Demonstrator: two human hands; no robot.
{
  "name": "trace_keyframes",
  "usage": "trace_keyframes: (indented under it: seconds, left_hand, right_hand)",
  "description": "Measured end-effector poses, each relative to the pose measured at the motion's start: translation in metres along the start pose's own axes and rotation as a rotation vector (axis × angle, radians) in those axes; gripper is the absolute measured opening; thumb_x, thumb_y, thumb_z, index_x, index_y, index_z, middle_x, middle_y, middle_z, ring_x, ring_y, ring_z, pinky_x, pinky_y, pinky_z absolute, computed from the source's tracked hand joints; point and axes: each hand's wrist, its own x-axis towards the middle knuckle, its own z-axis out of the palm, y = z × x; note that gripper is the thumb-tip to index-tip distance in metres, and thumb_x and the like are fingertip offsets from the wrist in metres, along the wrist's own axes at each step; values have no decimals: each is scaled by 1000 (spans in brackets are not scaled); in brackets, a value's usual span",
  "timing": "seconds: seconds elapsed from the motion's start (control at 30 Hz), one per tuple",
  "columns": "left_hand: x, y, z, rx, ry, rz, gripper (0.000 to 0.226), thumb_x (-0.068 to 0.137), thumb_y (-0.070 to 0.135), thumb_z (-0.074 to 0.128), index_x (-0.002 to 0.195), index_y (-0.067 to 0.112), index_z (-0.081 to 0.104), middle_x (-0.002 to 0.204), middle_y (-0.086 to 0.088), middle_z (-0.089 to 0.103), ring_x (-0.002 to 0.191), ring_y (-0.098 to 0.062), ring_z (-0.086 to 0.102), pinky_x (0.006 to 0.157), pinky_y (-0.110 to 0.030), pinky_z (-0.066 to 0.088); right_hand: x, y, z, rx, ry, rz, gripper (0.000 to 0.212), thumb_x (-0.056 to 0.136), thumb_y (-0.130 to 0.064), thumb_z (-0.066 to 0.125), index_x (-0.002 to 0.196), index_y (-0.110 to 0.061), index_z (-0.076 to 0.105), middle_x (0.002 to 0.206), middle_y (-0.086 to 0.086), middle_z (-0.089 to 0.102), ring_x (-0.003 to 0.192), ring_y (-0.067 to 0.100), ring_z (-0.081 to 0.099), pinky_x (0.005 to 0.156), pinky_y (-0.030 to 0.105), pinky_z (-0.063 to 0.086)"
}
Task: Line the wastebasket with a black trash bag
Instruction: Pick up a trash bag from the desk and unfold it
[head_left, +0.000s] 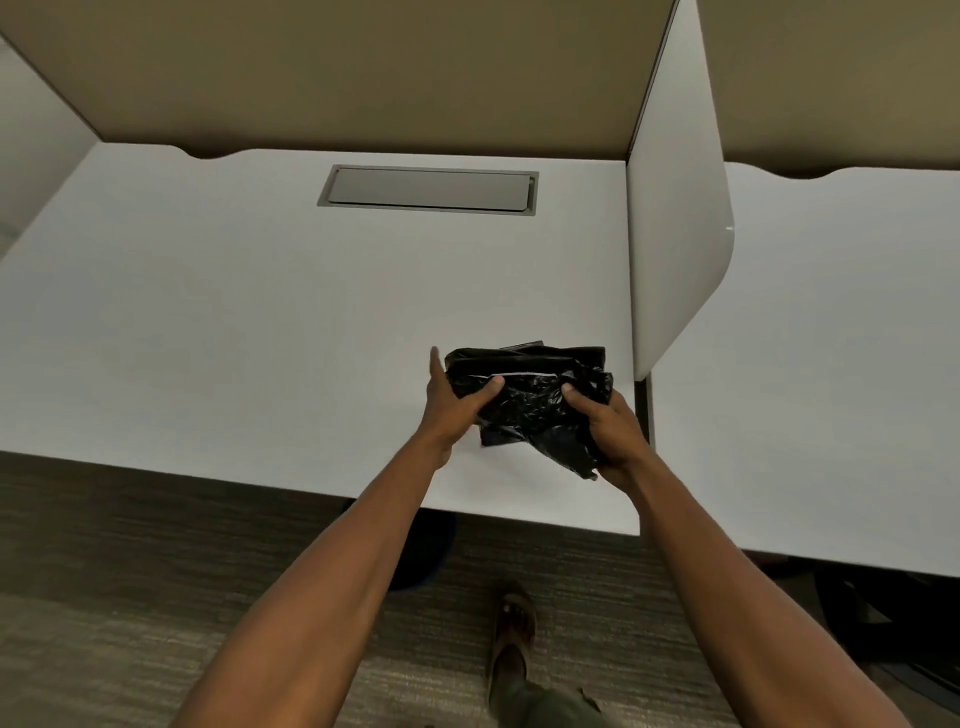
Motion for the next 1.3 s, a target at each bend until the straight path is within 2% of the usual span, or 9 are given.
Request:
trace_keyframes:
  seconds: [0.07,0.27,0.53,0.67,0.8,0.93,1.03,1.13,1.3]
  left_hand:
    - [-5,1,-10,-130,-37,-98,124,80,41,87,164,40,-4,162,-5,41,143,-27,49,116,-53,44]
    - [-31,-7,-43,-281,-98,-55,49,87,28,82,134,19,68,128,-6,75,126,-33,68,91,-38,60]
    - [-87,-19,-94,-492,-330,-115,58,99,31,64,150,8,53,151,-16,59,142,-32,54,122,-46,40]
    - [-131,-19,-106,-193,-30,-139,66,95,49,68,151,20,50,153,-13,55,130,-29,59,110,-45,45]
    - [-184,-20,-126,-189,16,128,80,76,74,68,147,39,52,148,5,59,139,-14,53,107,-40,44]
    - [-228,-26,-135,-58,-34,289,60,83,44,82,137,28,64,130,7,74,127,-10,66,105,-32,54]
    - [-250,-38,-162,-436,157,181,26,93,11,74,118,10,73,111,-10,80,111,-29,75,95,-42,61]
    - [-275,-62,-211,-839,235,8,10,98,14,66,106,10,71,88,-7,82,81,-22,80,64,-34,64]
    - [-311,-121,-273,-1009,353,-160,21,100,33,63,102,13,70,85,-6,81,94,-22,69,79,-35,52]
  right_hand:
    - [-10,-5,-1,119,-47,50,27,94,-22,72,121,-15,71,118,14,77,109,32,74,83,42,62]
    - [-34,-18,9,230,-57,113,48,91,-30,77,131,-5,65,124,21,73,110,39,73,82,47,62]
    - [-78,-7,38,329,-163,164,81,78,-58,78,138,-6,61,135,22,67,125,41,64,108,55,50]
    - [-106,5,66,293,-160,120,89,69,-61,82,137,-8,61,132,21,69,123,40,66,104,54,53]
    - [-131,16,107,118,-102,38,37,81,-41,81,103,-12,81,112,20,78,101,33,77,87,44,62]
    - [-162,31,155,-29,-179,12,24,92,-22,75,109,-5,76,106,20,78,93,34,77,81,42,63]
    - [-184,38,183,-110,-177,-58,15,92,-13,73,105,-6,76,93,10,81,82,23,77,71,32,62]
    - [-200,40,187,-68,-95,-112,10,91,-13,74,101,-10,75,86,3,82,76,17,78,67,27,61]
    - [-215,48,179,93,-50,-105,11,88,-10,76,100,-12,76,94,5,82,86,18,79,66,26,62]
